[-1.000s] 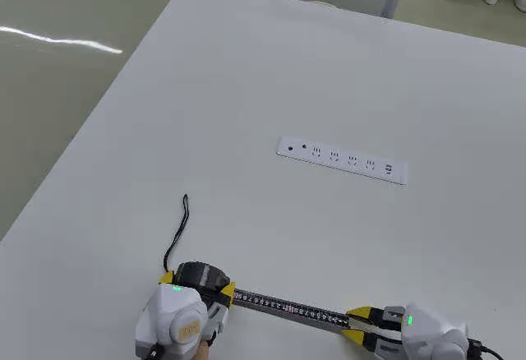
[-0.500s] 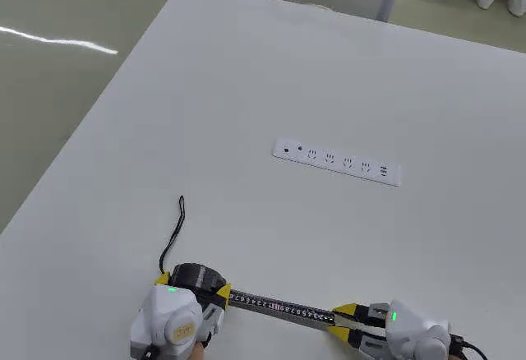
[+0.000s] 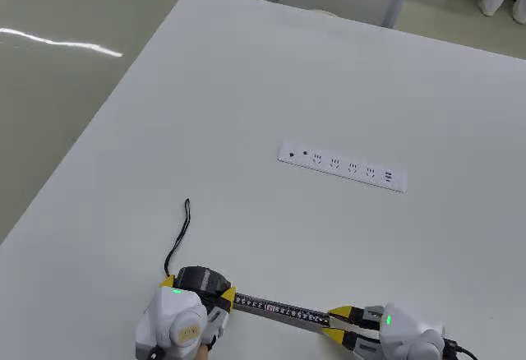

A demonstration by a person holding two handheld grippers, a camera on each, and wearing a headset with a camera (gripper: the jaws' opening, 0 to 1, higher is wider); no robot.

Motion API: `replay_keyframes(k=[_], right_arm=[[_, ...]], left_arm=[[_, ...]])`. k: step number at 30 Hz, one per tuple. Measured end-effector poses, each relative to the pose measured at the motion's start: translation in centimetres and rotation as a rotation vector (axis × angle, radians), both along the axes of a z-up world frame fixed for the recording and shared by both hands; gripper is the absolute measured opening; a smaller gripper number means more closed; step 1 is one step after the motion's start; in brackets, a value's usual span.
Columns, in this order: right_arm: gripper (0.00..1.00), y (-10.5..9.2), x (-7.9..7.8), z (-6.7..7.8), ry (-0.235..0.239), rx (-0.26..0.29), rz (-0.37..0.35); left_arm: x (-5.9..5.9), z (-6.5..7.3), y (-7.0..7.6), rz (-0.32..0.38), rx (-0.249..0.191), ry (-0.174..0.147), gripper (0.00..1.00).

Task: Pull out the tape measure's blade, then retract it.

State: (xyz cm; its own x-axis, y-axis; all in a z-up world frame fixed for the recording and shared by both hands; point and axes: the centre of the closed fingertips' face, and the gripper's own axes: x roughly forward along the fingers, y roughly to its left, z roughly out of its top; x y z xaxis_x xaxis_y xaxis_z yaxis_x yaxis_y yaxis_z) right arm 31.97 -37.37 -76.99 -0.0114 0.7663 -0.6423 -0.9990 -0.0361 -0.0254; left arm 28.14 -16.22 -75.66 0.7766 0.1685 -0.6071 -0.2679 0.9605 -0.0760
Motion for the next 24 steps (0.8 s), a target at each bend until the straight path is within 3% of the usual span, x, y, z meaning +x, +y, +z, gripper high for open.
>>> replay_keyframes(k=[9, 24], right_arm=[[0.11, 1.1, -0.3, 0.4, -0.006, 0.005, 0.008], [0.11, 2.9, -0.7, -0.3, -0.008, 0.009, 0.019]], left_arm=[[0.0, 0.0, 0.0, -0.002, -0.005, 0.002, 0.61], [-0.1, -0.1, 0.1, -0.003, -0.025, 0.005, 0.61]])
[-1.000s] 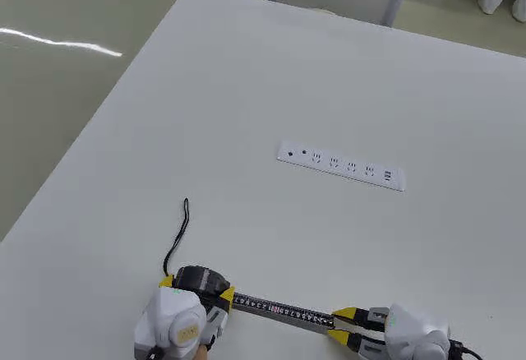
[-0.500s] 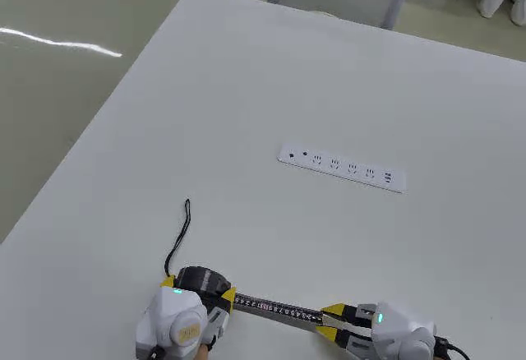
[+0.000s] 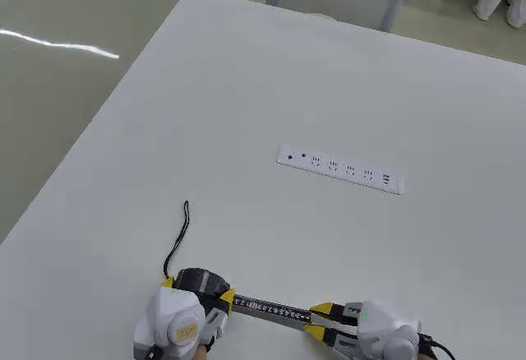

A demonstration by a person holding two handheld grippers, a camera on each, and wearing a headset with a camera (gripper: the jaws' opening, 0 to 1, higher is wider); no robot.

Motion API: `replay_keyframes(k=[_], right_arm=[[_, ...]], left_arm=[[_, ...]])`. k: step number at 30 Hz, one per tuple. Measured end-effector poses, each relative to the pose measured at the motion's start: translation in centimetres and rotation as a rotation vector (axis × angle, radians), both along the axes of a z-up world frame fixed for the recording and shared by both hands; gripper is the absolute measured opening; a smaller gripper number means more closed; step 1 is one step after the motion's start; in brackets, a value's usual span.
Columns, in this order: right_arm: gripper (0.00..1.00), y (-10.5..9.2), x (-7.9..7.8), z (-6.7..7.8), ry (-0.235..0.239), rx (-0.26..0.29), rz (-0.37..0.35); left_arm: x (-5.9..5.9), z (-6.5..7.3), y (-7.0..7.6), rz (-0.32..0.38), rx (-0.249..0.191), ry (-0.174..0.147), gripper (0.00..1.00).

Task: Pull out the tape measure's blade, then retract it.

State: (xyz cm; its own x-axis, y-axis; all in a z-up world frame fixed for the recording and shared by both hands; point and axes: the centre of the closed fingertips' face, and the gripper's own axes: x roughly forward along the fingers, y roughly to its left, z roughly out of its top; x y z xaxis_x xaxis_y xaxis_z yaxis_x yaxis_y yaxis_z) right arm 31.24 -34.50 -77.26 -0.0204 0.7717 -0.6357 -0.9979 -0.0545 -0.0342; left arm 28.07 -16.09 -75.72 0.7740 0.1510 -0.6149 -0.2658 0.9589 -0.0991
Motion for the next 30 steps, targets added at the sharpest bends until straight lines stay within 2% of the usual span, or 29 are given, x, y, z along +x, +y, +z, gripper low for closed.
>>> replay_keyframes(k=[10, 30], right_arm=[[0.11, 1.2, 0.2, -0.1, -0.001, 0.006, 0.007], [0.11, 3.3, -0.2, 0.0, -0.005, 0.017, 0.026]], left_arm=[[0.0, 0.1, 0.1, 0.004, -0.028, -0.006, 0.6], [0.0, 0.1, 0.2, 0.007, -0.04, -0.008, 0.6]])
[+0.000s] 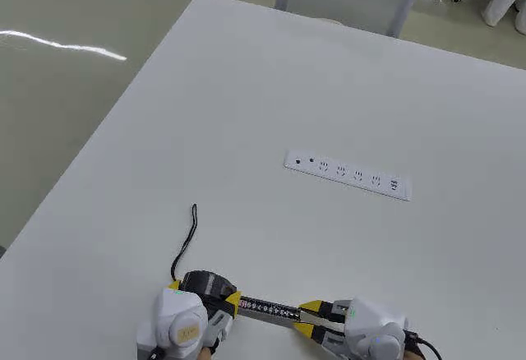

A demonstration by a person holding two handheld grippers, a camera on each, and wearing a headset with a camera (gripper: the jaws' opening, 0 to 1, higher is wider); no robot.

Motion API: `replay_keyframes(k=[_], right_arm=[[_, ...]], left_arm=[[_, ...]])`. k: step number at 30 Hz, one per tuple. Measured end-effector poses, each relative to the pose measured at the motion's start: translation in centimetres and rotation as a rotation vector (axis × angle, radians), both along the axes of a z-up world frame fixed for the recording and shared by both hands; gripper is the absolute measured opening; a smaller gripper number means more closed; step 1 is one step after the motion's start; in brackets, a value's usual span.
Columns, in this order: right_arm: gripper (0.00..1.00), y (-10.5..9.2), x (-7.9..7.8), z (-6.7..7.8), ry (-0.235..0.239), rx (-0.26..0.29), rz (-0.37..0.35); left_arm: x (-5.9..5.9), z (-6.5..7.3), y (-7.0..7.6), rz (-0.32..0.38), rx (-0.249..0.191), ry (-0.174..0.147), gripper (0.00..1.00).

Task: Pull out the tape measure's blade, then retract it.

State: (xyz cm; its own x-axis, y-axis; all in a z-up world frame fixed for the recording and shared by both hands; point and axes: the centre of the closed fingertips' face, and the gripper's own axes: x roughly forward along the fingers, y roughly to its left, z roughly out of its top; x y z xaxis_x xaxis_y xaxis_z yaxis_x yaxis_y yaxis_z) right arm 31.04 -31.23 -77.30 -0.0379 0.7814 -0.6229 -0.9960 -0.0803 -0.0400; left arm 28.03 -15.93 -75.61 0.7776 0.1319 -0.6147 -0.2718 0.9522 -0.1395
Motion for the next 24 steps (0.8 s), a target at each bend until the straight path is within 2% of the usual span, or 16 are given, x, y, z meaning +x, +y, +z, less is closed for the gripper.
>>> replay_keyframes(k=[24], right_arm=[[0.12, 3.6, -1.0, 0.0, 0.007, 0.034, 0.031]], left_arm=[[0.0, 0.0, 0.0, -0.001, -0.014, -0.001, 0.6]])
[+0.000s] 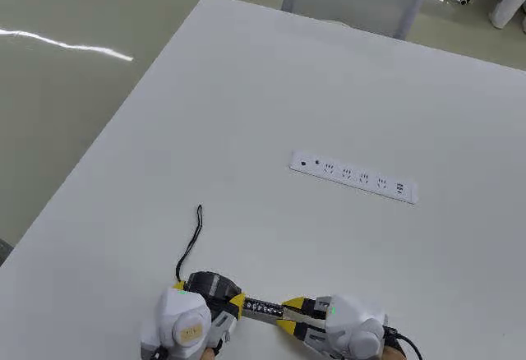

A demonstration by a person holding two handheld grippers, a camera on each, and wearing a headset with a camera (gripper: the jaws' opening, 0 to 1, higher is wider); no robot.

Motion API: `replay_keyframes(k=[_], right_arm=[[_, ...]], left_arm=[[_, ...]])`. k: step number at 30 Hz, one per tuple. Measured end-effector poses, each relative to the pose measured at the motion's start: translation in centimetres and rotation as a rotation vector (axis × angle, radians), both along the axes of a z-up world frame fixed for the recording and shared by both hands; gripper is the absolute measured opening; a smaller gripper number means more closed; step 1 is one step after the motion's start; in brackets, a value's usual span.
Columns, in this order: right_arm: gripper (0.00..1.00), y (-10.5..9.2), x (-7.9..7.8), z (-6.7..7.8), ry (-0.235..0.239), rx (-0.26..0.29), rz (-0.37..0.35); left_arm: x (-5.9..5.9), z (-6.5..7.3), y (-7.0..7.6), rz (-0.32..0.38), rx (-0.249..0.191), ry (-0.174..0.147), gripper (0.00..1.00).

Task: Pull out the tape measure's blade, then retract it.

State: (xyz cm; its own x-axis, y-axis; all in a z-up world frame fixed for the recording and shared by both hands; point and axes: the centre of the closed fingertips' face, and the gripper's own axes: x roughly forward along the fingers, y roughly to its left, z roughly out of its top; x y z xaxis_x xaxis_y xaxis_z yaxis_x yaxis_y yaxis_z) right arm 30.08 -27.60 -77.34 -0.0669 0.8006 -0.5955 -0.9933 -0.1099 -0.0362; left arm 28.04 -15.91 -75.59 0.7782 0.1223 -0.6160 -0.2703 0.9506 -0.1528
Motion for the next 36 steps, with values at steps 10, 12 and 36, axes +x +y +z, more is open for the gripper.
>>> replay_keyframes(k=[10, 12, 36], right_arm=[[0.12, 1.7, -0.5, 0.1, 0.002, 0.013, 0.017], [0.12, 2.1, -0.6, 0.0, 0.0, 0.014, 0.023], [0.12, 5.6, -1.7, -0.1, -0.013, 0.02, 0.096]], left_arm=[[0.0, 0.1, 0.1, -0.005, -0.012, 0.0, 0.6], [-0.1, 0.1, 0.1, -0.007, -0.014, 0.0, 0.6], [0.0, 0.2, 0.1, -0.016, -0.025, -0.002, 0.6]])
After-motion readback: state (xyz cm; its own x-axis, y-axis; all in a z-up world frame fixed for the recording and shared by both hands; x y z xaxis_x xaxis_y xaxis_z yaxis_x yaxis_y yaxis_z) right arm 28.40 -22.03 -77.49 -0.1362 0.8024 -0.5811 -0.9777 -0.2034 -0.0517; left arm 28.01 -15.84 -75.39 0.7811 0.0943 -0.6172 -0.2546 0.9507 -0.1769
